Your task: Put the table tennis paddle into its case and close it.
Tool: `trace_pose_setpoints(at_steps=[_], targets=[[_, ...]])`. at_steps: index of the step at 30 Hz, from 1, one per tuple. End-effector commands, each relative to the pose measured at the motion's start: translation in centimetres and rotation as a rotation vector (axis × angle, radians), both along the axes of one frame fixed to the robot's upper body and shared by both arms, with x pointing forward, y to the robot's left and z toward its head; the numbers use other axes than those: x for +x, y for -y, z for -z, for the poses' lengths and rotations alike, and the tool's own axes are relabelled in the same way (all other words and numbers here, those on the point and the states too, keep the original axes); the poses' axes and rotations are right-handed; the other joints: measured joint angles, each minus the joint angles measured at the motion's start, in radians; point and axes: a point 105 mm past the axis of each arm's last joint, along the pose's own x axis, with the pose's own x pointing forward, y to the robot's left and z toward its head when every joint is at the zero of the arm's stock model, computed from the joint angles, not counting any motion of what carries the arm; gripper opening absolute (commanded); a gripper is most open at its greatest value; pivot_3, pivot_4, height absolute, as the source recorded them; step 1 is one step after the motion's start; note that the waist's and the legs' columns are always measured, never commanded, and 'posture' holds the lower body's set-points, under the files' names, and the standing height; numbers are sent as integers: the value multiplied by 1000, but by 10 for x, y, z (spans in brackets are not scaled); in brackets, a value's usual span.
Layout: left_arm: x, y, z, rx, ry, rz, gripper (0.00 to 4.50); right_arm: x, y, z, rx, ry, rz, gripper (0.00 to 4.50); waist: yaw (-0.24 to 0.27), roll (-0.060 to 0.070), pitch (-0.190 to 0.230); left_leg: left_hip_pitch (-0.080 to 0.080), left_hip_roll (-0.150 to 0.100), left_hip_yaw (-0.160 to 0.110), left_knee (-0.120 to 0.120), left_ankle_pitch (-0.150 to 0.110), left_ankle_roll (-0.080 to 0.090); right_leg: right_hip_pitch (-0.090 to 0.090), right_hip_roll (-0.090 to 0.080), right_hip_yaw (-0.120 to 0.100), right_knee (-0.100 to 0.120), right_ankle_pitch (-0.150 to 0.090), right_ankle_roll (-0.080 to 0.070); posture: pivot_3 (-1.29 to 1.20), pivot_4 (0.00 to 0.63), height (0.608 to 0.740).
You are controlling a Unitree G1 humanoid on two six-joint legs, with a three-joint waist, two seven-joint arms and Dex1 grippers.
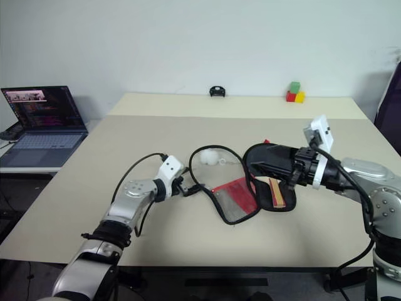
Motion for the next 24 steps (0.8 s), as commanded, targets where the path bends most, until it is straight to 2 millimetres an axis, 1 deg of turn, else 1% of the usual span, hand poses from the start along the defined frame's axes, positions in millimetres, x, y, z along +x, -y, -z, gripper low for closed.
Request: trace_pose_setpoints(at_steps=[1,5,9,12,14,18,20,22,24], targets=[[2,27,-22,-55,55,87,4500,-7,2,-11,2,48,5,4492,4,-1,0,0,0,0,0,0,0,0,0,0,0,0,0,0,150,740],[-6,73,-57,-182,97,219,4500,-8,5,-12,5,47,19,4492,6,-2,1,-1,0,0,0,0,0,0,0,0,0,0,0,0,150,740],[-17,123,-93,-295,126,353,4500,-7,9,-14,6,53,40,4492,9,-3,2,-2,0,-1,1,0,0,0,0,-1,0,0,0,0,150,740],[-17,146,-112,-352,137,389,4500,-7,12,-15,7,55,56,4492,9,-4,2,-2,-1,0,1,0,0,0,0,-1,0,0,0,0,150,740],[-12,159,-118,-362,147,388,4500,-7,14,-15,7,54,68,4492,6,-4,2,-1,-1,0,1,0,0,0,0,0,0,0,0,0,150,740],[-2,175,-122,-374,156,350,4500,-6,18,-14,10,52,101,4492,2,-4,3,0,0,2,0,0,0,0,1,-1,1,0,0,0,150,740],[2,178,-124,-382,162,327,4500,-5,21,-13,14,49,123,4492,3,-5,3,0,0,2,1,0,0,0,1,-1,1,0,0,0,150,740],[3,176,-123,-382,173,325,4500,-4,25,-10,18,38,152,4492,3,-6,4,0,0,2,0,0,0,0,1,-1,0,0,0,0,150,740],[4,168,-125,-385,189,330,4500,-2,30,-5,27,11,185,4492,3,-7,5,0,0,2,0,0,0,0,1,-1,0,0,0,0,150,740]])
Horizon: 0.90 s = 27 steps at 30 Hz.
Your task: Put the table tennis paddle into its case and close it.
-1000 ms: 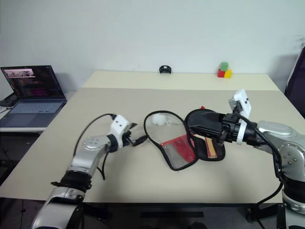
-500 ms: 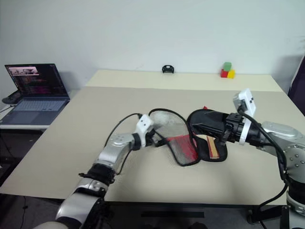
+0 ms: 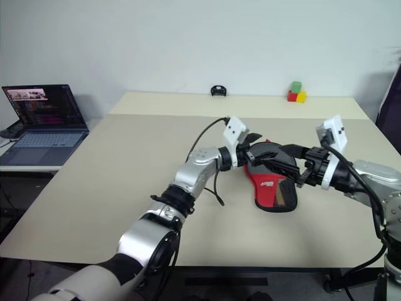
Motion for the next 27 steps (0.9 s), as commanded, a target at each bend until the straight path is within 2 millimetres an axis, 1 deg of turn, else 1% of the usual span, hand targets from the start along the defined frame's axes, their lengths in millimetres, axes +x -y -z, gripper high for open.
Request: trace_pose_setpoints(at_steps=[1,3,7,11,14,16,19,23,27], targets=[[0,-11,-26,-51,94,15,4500,0,9,-3,13,19,54,4492,0,0,0,0,0,0,0,0,0,0,0,0,0,0,0,0,150,740],[-4,-20,-29,-71,106,50,4500,5,15,6,16,-5,99,4492,0,0,0,0,0,0,0,0,0,0,0,0,0,0,0,0,150,740],[-20,-49,-33,-99,136,129,4500,15,26,34,-19,-85,152,4492,-2,0,0,0,1,0,0,0,0,0,0,1,0,0,0,0,150,740],[-34,-84,-36,-91,147,126,4500,24,32,56,-63,-144,175,4492,-4,0,0,1,1,0,0,0,0,0,0,2,0,0,0,0,150,740],[-46,-108,-39,-60,152,117,4500,41,44,76,-138,-175,255,4492,-4,0,0,1,1,0,1,0,0,0,0,2,1,0,0,0,150,740],[-54,-117,-39,-34,150,120,4500,49,49,84,-157,-193,283,4492,-4,0,0,1,1,0,1,0,0,0,0,2,1,0,0,0,150,740],[-64,-130,-35,21,150,110,4500,59,51,93,-176,-211,288,4492,-4,0,0,1,1,0,1,0,0,0,0,2,1,0,0,0,150,740],[-67,-147,-38,49,155,48,4500,78,59,105,-207,-231,324,4492,-4,0,0,1,1,0,2,0,0,0,0,2,1,0,0,0,150,740],[-67,-151,-40,55,159,18,4500,87,61,112,-217,-254,307,4492,-4,0,0,1,1,0,2,0,0,0,0,2,1,0,0,0,150,740]])
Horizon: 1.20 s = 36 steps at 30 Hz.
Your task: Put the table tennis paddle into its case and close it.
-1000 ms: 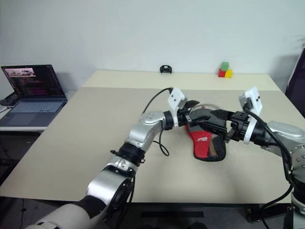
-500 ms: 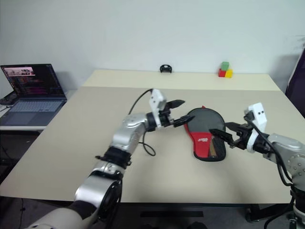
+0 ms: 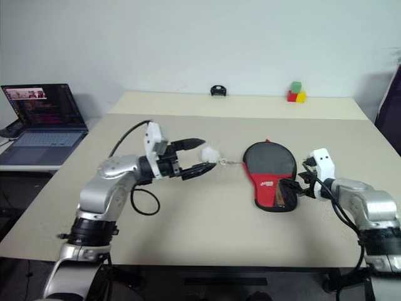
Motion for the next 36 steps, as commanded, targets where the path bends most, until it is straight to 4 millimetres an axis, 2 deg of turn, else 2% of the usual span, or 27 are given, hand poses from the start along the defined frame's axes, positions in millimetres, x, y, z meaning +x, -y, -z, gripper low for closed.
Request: trace_pose_setpoints(at_steps=[1,13,19,24,27,36], targets=[[-4,-3,-17,-15,63,-13,4500,9,-1,-7,-1,27,-33,4492,1,0,0,0,0,0,0,0,0,0,0,0,0,0,0,0,150,740],[-2,-3,-18,-16,69,-32,4500,16,2,20,-50,-84,-76,4492,0,0,0,0,0,0,0,0,0,0,0,0,0,0,0,0,150,740],[-4,-5,-17,-11,70,-36,4500,20,6,23,-64,-88,-44,4492,-9,0,0,1,0,1,1,0,0,1,0,0,1,0,0,0,150,740],[-3,-7,-16,-6,70,-44,4500,16,-3,30,-16,-134,-66,4492,-18,0,0,1,0,0,2,0,0,2,0,0,1,0,0,0,150,740],[-3,-7,-15,-2,69,-43,4500,15,-13,34,22,-161,-81,3961,-18,-1,-1,1,0,-1,3,0,0,2,0,0,1,0,0,0,150,740],[-6,-14,-5,26,43,-47,4500,12,-36,42,64,-204,-119,1040,-28,-3,-3,2,2,0,2,0,0,2,1,0,2,1,-1,0,150,740]])
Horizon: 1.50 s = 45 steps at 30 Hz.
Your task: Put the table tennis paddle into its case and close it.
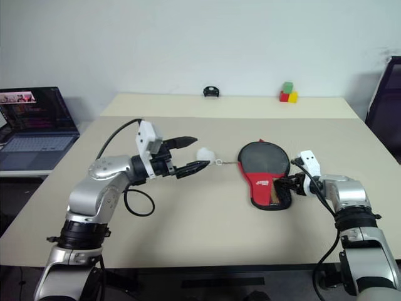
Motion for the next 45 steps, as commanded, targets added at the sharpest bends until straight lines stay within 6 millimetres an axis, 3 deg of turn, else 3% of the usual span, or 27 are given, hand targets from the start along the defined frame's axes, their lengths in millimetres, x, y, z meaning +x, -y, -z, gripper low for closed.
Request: trace_pose_setpoints(at_steps=[1,4,8,12,20,31,45], targets=[[-9,-5,-7,13,43,15,4500,-8,-12,19,25,-86,-20,750,0,0,0,0,0,0,0,0,0,0,0,0,0,0,0,0,150,740],[-15,-11,3,48,7,31,4500,-10,-19,18,57,-93,-23,38,-2,0,0,0,1,0,0,0,0,0,1,0,0,1,-1,0,150,740],[-28,-27,21,126,-63,50,4500,-16,-35,14,92,-95,-52,12,-6,0,0,1,3,0,-1,0,0,-1,3,0,0,1,-1,0,150,740],[-41,-40,33,176,-123,71,4500,-32,-64,7,142,-91,-127,12,-8,0,0,0,3,0,-4,0,0,-2,3,1,-1,1,-2,0,150,740],[-65,-39,50,207,-206,135,4500,-66,-101,0,188,-104,-228,12,-15,0,0,0,4,0,-6,0,0,-3,3,0,-1,0,-3,0,150,740],[-97,-33,67,250,-293,219,4500,-111,-118,7,224,-175,-280,12,-10,1,0,0,4,-1,-6,0,0,-2,3,0,-1,0,-3,0,150,740],[-100,-32,69,262,-308,231,4500,-142,-123,13,286,-243,-237,12,-2,1,0,0,3,-2,-6,0,0,-2,3,-1,-1,-1,-3,0,150,740]])
